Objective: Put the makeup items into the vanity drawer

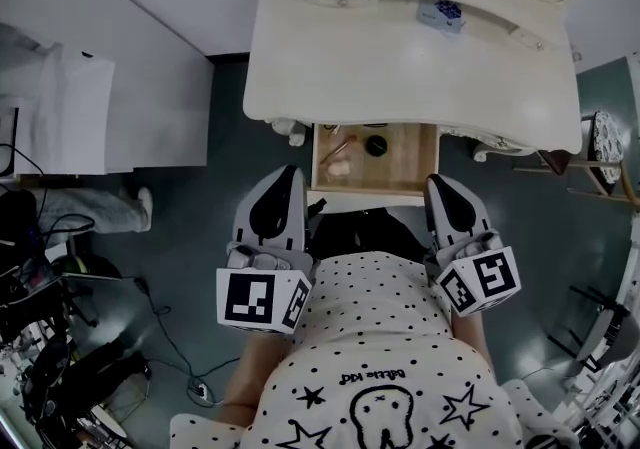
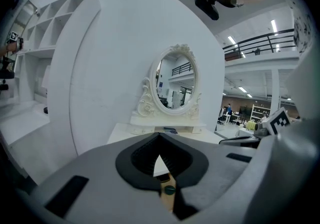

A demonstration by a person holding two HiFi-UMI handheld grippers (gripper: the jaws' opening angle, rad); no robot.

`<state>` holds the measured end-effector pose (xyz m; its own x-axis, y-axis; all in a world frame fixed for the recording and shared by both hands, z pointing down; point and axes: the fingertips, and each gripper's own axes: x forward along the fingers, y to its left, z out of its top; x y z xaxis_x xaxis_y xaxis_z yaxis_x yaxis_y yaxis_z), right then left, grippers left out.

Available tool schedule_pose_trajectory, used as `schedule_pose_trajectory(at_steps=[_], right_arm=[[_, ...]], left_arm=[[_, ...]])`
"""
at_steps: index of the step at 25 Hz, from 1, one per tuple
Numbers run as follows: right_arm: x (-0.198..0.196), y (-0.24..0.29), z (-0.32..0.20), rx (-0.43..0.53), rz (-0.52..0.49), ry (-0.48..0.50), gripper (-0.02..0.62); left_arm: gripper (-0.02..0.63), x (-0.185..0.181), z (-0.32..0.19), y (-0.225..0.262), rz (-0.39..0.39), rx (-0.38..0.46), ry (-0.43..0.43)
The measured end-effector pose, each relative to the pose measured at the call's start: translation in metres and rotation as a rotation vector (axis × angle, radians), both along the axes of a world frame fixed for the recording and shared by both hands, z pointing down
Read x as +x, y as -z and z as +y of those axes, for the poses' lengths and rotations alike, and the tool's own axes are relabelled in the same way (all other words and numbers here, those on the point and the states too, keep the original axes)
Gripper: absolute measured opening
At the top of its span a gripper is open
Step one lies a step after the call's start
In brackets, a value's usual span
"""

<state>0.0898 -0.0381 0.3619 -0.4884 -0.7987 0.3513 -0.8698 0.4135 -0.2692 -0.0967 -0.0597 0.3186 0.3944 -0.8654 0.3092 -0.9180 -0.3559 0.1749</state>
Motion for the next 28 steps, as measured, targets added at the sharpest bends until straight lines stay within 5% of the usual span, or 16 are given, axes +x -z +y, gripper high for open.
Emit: schedule_pose_trajectory(at_steps=[9, 28], right_arm=[[-0.008, 0.009, -0.022, 0.040, 0.016, 0.020, 0.008], [-0.011, 0.006, -0.007, 0.042, -0.014, 0.026, 0.008]], left_arm=[[-0.003, -0.031, -0.013, 0.021, -0.030, 0.052, 0.083], [-0.005, -0.026, 0.005, 0.019, -0.052, 0.047, 0.078]])
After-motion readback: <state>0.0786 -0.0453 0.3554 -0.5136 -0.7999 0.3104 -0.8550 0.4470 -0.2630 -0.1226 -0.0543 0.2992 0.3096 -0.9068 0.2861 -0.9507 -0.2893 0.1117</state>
